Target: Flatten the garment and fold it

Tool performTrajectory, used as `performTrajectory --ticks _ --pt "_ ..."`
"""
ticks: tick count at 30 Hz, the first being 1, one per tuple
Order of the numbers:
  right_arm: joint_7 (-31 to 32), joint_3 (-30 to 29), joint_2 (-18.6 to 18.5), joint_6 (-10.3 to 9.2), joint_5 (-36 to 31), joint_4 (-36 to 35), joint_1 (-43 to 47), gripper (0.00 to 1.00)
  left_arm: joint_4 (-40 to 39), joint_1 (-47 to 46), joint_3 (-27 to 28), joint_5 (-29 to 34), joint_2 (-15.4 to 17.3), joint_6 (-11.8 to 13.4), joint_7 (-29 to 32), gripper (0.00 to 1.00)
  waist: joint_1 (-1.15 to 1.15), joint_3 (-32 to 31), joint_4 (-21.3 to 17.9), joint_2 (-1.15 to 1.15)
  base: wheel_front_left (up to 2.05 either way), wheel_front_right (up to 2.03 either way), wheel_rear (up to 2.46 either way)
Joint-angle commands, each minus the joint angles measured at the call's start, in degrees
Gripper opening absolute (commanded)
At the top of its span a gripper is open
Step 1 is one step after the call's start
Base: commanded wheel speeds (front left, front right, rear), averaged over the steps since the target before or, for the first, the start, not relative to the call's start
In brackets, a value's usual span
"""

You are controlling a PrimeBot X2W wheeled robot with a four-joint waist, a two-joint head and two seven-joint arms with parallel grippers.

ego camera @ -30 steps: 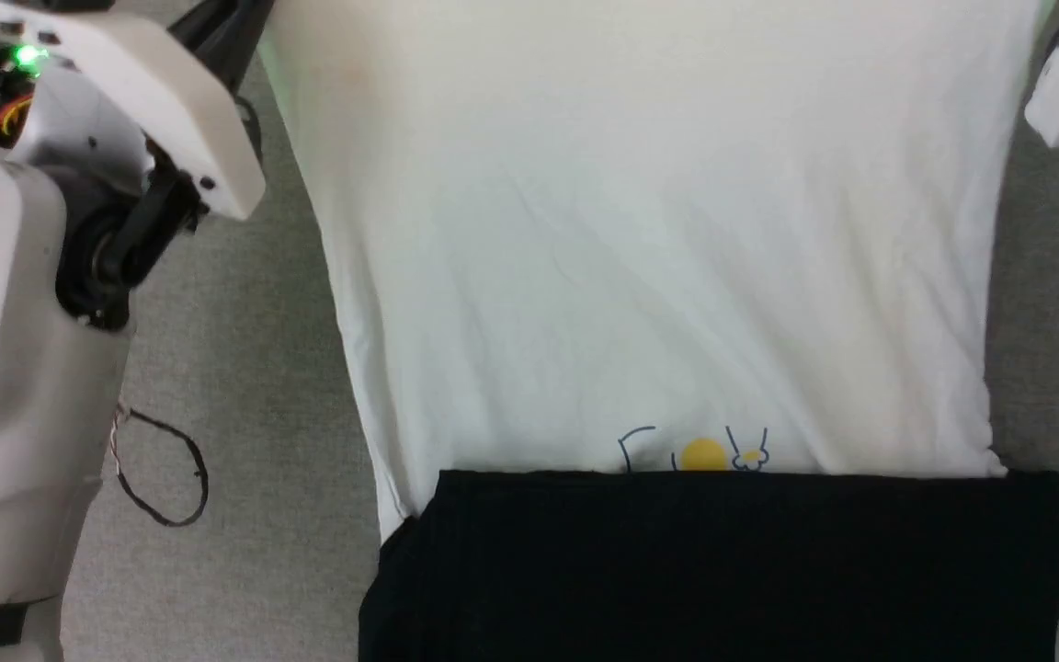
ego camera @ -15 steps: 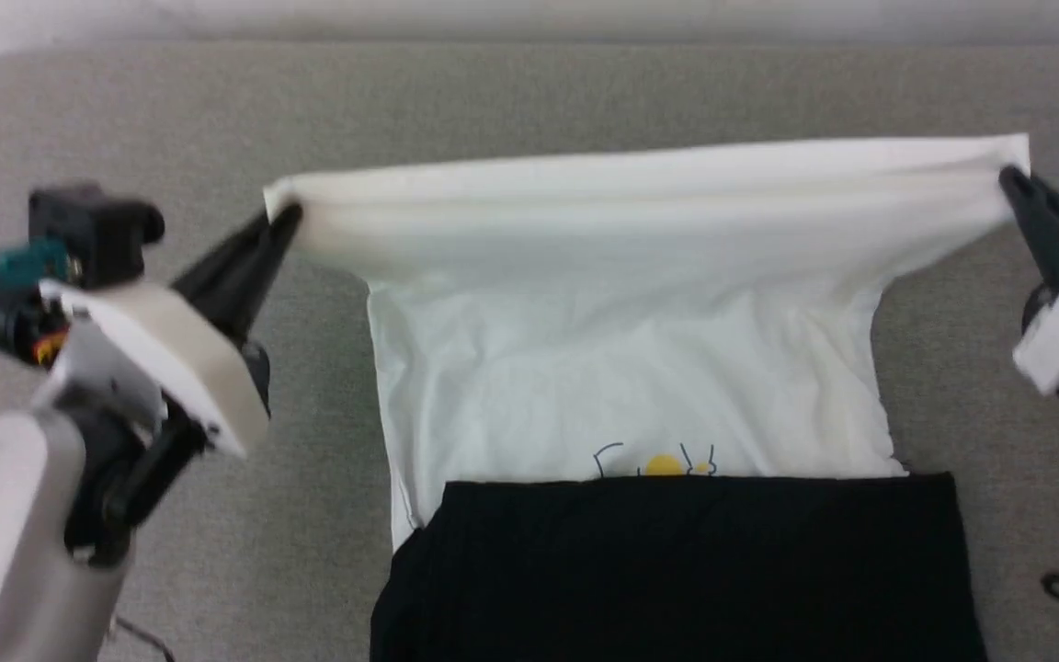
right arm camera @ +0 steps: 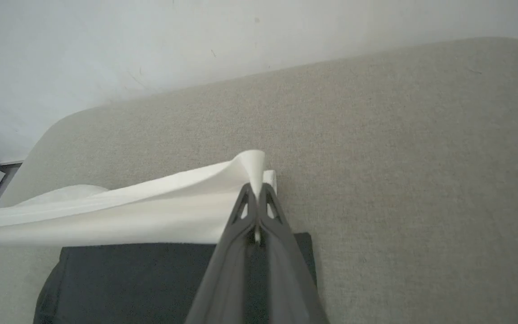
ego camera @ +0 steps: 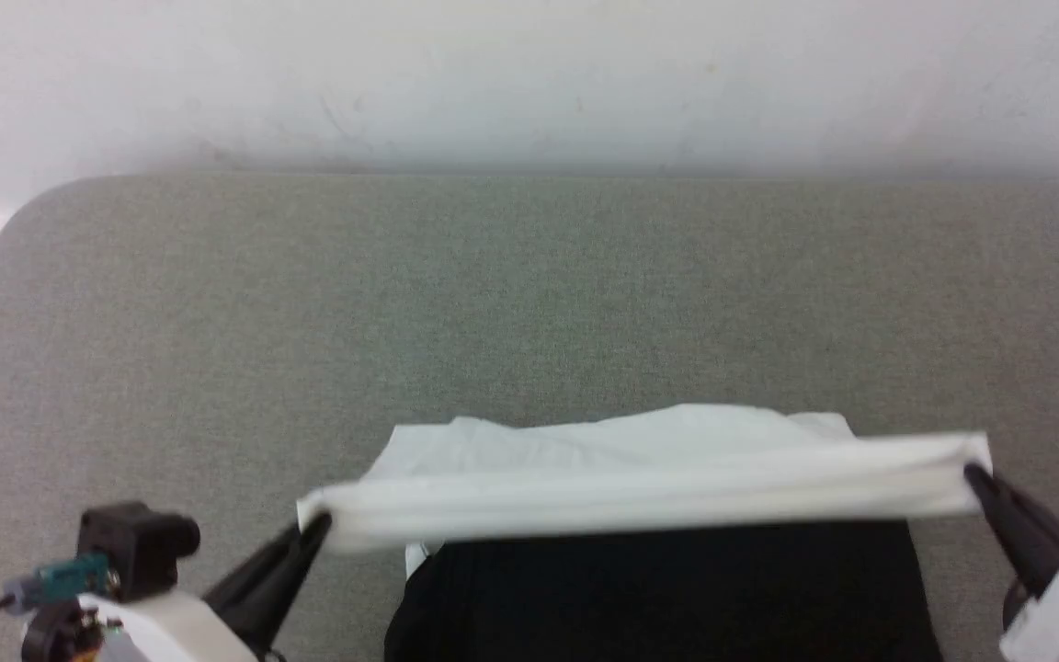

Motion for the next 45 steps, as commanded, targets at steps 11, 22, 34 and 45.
performTrajectory --ticks 11,22,34,45 --pt "-3.71 -0.56 0.53 -0.11 4.58 1.44 17.77 0.00 -2.13 16.91 -2.16 -5.06 0.77 1.14 1.31 0.00 0.02 -4.27 -0.88 0.00 0.00 0.00 0.00" --pt "-7.78 3.55 0.54 -0.11 2.79 6.95 18.31 1.00 6.10 15.61 -6.07 -2.39 -4.65 1.86 -2.48 0.32 0.02 -4.73 -2.00 0.00 0.00 0.00 0.00" --pt "-8.60 5.27 0.54 -0.11 2.34 6.79 16.74 1.00 8.40 12.87 -5.76 -0.24 -8.90 3.94 -7.53 1.00 0.02 -3.74 -1.59 0.00 0.00 0.00 0.00" --pt "-10.04 -1.70 0.54 -0.11 -0.01 6.72 11.30 1.00 0.00 10.13 4.58 9.85 -12.22 11.56 -26.08 1.00 0.02 -0.84 -1.01 0.00 0.00 0.00 0.00"
